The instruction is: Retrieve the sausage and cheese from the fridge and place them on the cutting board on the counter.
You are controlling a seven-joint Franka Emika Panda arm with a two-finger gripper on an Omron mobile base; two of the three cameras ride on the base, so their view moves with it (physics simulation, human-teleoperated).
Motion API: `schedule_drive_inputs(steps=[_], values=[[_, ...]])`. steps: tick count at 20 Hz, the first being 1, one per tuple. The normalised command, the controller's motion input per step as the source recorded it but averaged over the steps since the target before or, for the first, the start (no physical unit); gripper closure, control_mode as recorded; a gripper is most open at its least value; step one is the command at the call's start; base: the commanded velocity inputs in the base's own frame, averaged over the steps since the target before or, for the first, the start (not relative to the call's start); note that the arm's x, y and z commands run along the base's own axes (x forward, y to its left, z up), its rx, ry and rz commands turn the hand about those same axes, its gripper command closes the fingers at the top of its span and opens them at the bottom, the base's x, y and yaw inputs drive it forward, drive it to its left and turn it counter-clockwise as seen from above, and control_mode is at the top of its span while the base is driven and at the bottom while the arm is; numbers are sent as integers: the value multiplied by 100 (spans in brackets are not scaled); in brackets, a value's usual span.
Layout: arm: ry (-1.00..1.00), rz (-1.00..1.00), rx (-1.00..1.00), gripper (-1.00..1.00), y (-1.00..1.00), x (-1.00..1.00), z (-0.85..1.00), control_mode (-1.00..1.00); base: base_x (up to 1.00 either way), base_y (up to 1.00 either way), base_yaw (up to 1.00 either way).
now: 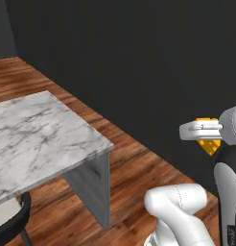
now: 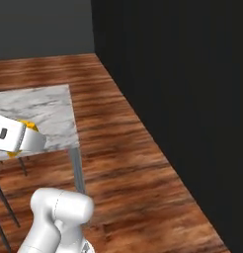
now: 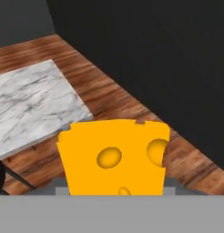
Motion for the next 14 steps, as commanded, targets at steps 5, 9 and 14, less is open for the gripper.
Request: schedule_drive_inputs(steps=[5,9,14], values=[[0,0,0,100,0,0,0,100,100,-75,53],[0,0,0,100,0,0,0,100,100,-72,58],[0,0,0,100,0,0,0,100,100,-80,52]])
